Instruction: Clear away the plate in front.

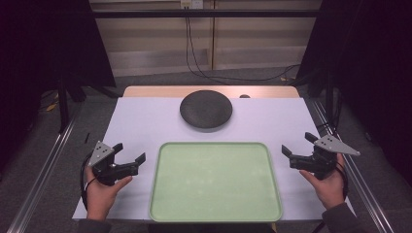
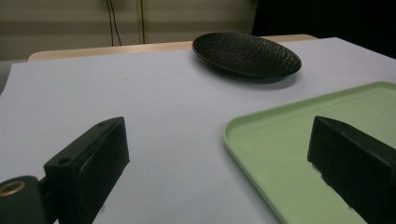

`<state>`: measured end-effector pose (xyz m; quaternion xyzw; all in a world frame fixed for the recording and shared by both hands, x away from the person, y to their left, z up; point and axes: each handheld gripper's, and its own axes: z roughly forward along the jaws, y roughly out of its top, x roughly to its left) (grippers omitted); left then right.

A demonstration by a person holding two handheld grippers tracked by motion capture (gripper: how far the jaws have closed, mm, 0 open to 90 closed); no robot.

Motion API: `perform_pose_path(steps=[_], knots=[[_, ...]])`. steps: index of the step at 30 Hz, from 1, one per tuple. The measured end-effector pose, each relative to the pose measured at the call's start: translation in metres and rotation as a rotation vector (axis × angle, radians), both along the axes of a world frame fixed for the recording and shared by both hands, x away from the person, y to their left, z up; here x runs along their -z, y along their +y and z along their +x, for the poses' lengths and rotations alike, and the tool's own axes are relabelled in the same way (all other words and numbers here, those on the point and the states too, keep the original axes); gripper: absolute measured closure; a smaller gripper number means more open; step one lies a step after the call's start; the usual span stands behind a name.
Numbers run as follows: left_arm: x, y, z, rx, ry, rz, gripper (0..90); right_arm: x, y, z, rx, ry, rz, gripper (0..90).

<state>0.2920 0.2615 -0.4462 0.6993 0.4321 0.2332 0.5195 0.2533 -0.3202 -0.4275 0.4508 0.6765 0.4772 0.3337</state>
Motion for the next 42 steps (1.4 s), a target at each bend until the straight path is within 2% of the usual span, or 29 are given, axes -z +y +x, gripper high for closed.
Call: perform_pose_path(steps=[1,6,11,13,14,15,16,18,20,23,27,30,32,35,39,42], knots=[[0.001,0.0,0.001,0.008,0.004,-0.003,5.3,0.001,0.001,0.0,0.001,0.008,0.008,3.4],[0.004,-0.007,0.006,0.031,0.031,0.006,6.0,0.002,0.005,0.001,-0.027,0.017,-0.02,3.8],[0.002,-0.014,0.015,0.044,0.043,-0.037,6.3,0.003,0.01,-0.001,-0.038,0.028,-0.038,4.2],[0.002,-0.019,0.02,0.043,0.052,-0.031,6.5,0.003,0.011,-0.002,-0.041,0.038,-0.032,4.1],[0.001,-0.021,0.022,0.046,0.054,-0.014,6.9,0.003,0.012,-0.002,-0.04,0.037,-0.033,4.2],[0.001,-0.024,0.024,0.046,0.058,-0.018,7.2,0.003,0.012,-0.002,-0.049,0.037,-0.031,4.2],[0.001,-0.026,0.027,0.056,0.064,-0.04,7.5,0.003,0.013,-0.003,-0.054,0.039,-0.035,4.4],[0.001,-0.034,0.035,0.05,0.074,-0.053,7.6,0.003,0.013,-0.004,-0.062,0.043,-0.049,4.3],[0.001,-0.041,0.045,0.058,0.083,-0.057,7.6,0.003,0.012,-0.006,-0.067,0.043,-0.04,4.6],[0.0,-0.052,0.06,0.061,0.076,-0.047,7.7,0.004,0.011,-0.006,-0.066,0.049,-0.026,4.8],[-0.003,-0.066,0.08,0.081,0.075,-0.008,7.8,0.004,0.011,-0.005,-0.068,0.049,-0.027,5.5],[-0.004,-0.074,0.093,0.078,0.081,-0.009,7.9,0.004,0.011,-0.004,-0.072,0.053,-0.023,5.5],[-0.004,-0.079,0.102,0.088,0.082,-0.012,8.1,0.004,0.011,-0.004,-0.074,0.051,-0.024,5.7],[-0.002,-0.085,0.115,0.065,0.098,-0.04,8.2,0.004,0.013,-0.004,-0.08,0.042,-0.03,5.8],[0.0,-0.089,0.13,0.058,0.115,-0.044,8.3,0.004,0.014,-0.004,-0.089,0.027,-0.038,5.7],[0.001,-0.091,0.139,0.055,0.131,-0.049,8.3,0.004,0.013,-0.003,-0.091,0.034,-0.034,5.7]])
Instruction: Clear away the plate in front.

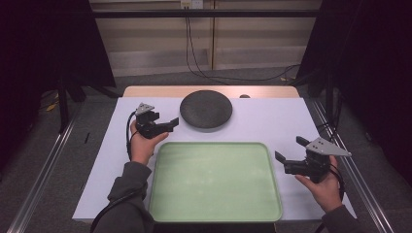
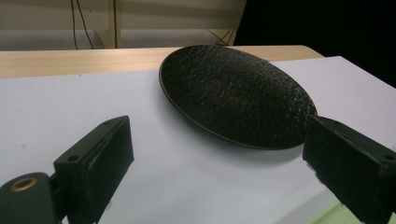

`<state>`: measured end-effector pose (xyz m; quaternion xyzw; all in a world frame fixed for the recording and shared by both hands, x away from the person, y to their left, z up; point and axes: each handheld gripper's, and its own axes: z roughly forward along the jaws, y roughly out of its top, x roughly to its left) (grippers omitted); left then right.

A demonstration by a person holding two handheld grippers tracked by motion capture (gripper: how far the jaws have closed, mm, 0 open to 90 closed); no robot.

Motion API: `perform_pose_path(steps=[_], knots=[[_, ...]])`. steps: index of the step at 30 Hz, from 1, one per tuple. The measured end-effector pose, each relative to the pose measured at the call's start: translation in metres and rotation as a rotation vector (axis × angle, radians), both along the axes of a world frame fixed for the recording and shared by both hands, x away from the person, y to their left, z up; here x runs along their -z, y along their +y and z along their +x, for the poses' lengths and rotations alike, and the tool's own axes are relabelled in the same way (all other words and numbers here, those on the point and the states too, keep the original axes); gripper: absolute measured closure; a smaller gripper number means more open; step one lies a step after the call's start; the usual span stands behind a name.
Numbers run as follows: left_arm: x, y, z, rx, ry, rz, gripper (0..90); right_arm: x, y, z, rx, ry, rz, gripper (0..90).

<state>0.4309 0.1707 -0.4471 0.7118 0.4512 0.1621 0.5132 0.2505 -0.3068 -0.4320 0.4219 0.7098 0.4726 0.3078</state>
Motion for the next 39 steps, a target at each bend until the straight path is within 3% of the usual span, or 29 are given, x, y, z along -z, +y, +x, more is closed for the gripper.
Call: perform_pose_path(steps=[6,8,13,14,16,18,20,23,28,32,37,39], knots=[[0.003,-0.007,0.017,-0.03,0.034,-0.035,8.3,-0.001,0.001,-0.001,-0.006,-0.013,0.001,5.1],[0.005,-0.01,0.021,-0.032,0.052,-0.023,8.3,-0.001,0.002,-0.001,-0.015,-0.022,0.007,5.0],[0.007,-0.016,0.028,-0.036,0.086,-0.04,6.4,-0.002,0.003,-0.002,-0.019,-0.037,0.007,4.8],[0.01,-0.019,0.031,-0.04,0.109,-0.064,5.9,-0.002,0.003,-0.003,-0.016,-0.041,0.011,4.9],[0.012,-0.023,0.034,-0.05,0.11,-0.088,5.5,-0.003,0.004,-0.003,-0.013,-0.045,0.015,4.9],[0.014,-0.025,0.038,-0.061,0.139,-0.093,3.8,-0.003,0.004,-0.002,-0.022,-0.043,0.023,5.3],[0.015,-0.026,0.041,-0.06,0.138,-0.096,3.7,-0.003,0.005,-0.002,-0.017,-0.05,0.026,5.3],[0.015,-0.03,0.048,-0.071,0.149,-0.149,3.2,-0.003,0.007,-0.003,-0.031,-0.056,0.015,5.5],[0.018,-0.036,0.056,-0.098,0.189,-0.183,2.8,-0.003,0.008,-0.003,-0.037,-0.06,0.016,5.4],[0.023,-0.04,0.062,-0.113,0.185,-0.164,2.8,-0.004,0.008,-0.003,-0.037,-0.063,0.021,5.6],[0.026,-0.044,0.069,-0.125,0.179,-0.194,6.8,-0.004,0.008,-0.003,-0.039,-0.065,0.019,5.9],[0.027,-0.046,0.071,-0.133,0.177,-0.187,10.0,-0.004,0.009,-0.002,-0.043,-0.066,0.019,6.0]])
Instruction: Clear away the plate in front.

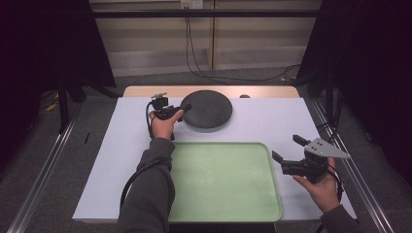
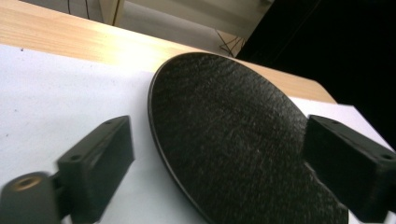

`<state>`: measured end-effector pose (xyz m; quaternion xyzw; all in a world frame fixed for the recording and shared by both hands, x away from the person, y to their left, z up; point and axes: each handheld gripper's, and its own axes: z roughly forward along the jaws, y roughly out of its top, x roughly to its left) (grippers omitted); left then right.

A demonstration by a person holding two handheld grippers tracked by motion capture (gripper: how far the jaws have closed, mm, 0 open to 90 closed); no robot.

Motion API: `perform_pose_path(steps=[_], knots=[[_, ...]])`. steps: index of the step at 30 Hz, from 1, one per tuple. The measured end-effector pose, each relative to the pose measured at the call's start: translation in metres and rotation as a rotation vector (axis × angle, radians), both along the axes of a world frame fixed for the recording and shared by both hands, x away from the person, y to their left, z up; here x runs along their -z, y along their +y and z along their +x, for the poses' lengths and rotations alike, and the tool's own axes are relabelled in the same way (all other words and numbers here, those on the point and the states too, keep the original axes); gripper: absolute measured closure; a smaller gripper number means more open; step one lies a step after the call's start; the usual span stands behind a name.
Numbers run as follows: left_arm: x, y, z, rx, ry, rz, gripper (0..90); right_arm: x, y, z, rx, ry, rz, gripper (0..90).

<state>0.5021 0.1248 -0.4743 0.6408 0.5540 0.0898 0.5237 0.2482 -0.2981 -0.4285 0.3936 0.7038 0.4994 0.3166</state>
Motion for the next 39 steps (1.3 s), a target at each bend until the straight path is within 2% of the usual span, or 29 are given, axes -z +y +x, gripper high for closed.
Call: perform_pose_path(steps=[5,6,9,12,14,17,19,20,23,24,25,26,27,29,30,32,33,37,38,39], knots=[[0.001,-0.002,0.005,-0.011,0.014,0.002,17.3,-0.001,-0.001,0.0,0.006,0.001,0.007,6.0],[0.001,-0.003,0.006,-0.011,0.028,0.028,21.4,0.0,-0.001,0.001,0.007,0.003,0.008,6.0],[0.003,-0.006,0.008,-0.034,0.035,0.043,23.3,0.0,-0.001,0.001,0.01,-0.001,0.005,6.1],[0.006,-0.008,0.01,-0.048,0.056,0.039,25.1,0.0,-0.001,0.001,0.007,-0.003,0.007,6.2],[0.009,-0.009,0.012,-0.066,0.045,0.034,26.6,0.0,-0.001,0.001,0.01,-0.002,0.01,6.1],[0.011,-0.01,0.014,-0.089,0.07,0.027,27.6,-0.001,-0.001,0.001,0.004,-0.001,0.009,6.2],[0.013,-0.009,0.016,-0.096,0.068,0.025,27.7,-0.001,-0.002,0.001,0.002,-0.003,0.008,6.4],[0.014,-0.009,0.017,-0.099,0.074,-0.004,30.2,-0.001,-0.001,0.001,-0.007,0.003,0.012,6.6],[0.016,-0.007,0.019,-0.107,0.058,-0.022,32.0,-0.001,-0.001,0.002,-0.015,0.003,0.015,6.7],[0.02,-0.01,0.021,-0.119,0.089,-0.024,32.0,-0.001,-0.001,0.002,-0.016,0.005,0.014,6.6],[0.021,-0.009,0.022,-0.114,0.09,-0.041,32.2,-0.001,-0.001,0.002,-0.014,0.009,0.016,6.6],[0.024,-0.009,0.022,-0.128,0.115,-0.063,32.8,-0.001,-0.001,0.002,-0.013,0.009,0.015,6.7],[0.026,-0.009,0.023,-0.151,0.118,-0.074,32.9,-0.001,-0.002,0.002,-0.016,0.008,0.016,6.6],[0.029,-0.009,0.022,-0.161,0.127,-0.098,36.5,-0.001,-0.002,0.002,-0.01,0.004,0.02,6.6],[0.03,-0.011,0.023,-0.178,0.12,-0.106,37.2,-0.002,-0.003,0.002,-0.006,-0.002,0.016,6.6],[0.03,-0.012,0.023,-0.168,0.122,-0.101,38.2,-0.002,-0.004,0.002,-0.003,0.001,0.022,6.6],[0.031,-0.014,0.023,-0.198,0.131,-0.119,39.1,-0.002,-0.005,0.002,-0.003,0.005,0.027,6.6],[0.034,-0.019,0.022,-0.18,0.134,-0.167,43.8,-0.002,-0.005,0.002,0.003,0.004,0.043,6.6],[0.035,-0.021,0.021,-0.192,0.143,-0.194,44.9,-0.003,-0.005,0.002,0.009,0.0,0.043,6.6],[0.036,-0.021,0.021,-0.2,0.144,-0.201,45.6,-0.003,-0.006,0.002,0.004,-0.001,0.04,6.6]])
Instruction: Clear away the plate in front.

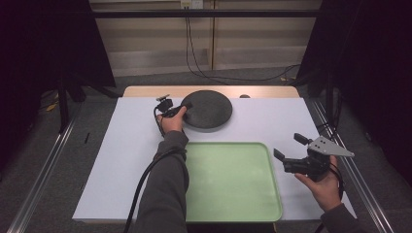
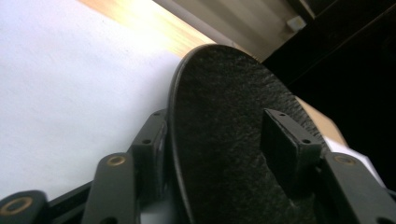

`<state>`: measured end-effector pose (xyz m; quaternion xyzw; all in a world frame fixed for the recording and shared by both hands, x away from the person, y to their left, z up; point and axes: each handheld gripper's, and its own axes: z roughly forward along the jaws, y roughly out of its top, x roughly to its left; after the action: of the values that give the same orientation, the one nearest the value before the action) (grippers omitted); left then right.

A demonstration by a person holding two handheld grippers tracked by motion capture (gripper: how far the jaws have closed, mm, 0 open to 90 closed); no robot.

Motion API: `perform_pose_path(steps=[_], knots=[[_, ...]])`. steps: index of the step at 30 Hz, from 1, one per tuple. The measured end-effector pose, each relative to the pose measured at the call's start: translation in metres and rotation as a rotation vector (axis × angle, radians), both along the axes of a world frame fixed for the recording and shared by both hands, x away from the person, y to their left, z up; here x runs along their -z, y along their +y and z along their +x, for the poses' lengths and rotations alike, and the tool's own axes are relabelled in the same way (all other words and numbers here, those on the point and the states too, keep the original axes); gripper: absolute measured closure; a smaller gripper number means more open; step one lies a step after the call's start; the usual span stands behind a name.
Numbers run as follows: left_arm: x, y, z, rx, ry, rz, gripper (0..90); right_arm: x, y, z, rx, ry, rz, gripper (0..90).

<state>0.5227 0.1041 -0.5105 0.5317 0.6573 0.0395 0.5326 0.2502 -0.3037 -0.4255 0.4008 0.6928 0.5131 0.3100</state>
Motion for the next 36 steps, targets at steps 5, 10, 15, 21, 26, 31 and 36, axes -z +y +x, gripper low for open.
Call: perform_pose_path(steps=[5,10,15,21,26,31,36], knots=[[0.0,-0.001,0.0,-0.017,0.005,0.02,50.1,0.0,-0.001,0.002,0.011,0.008,0.016,6.7],[-0.001,-0.004,-0.001,-0.041,0.039,0.051,68.0,0.0,-0.002,0.004,0.018,0.011,0.035,7.0],[0.002,-0.005,-0.004,-0.019,0.047,-0.009,74.1,0.0,-0.003,0.006,0.024,0.015,0.045,7.1],[-0.001,-0.002,-0.007,-0.011,0.043,-0.089,79.1,0.0,-0.002,0.007,0.017,0.011,0.047,7.3],[-0.015,-0.001,-0.006,0.024,0.038,-0.122,83.9,0.001,-0.001,0.008,0.022,0.019,0.057,7.4],[-0.026,-0.001,-0.007,0.072,0.021,-0.143,87.2,0.001,-0.001,0.009,0.012,0.021,0.051,7.4],[-0.039,-0.004,-0.006,0.1,0.013,-0.116,86.8,0.0,-0.001,0.008,0.029,0.007,0.065,6.7]])
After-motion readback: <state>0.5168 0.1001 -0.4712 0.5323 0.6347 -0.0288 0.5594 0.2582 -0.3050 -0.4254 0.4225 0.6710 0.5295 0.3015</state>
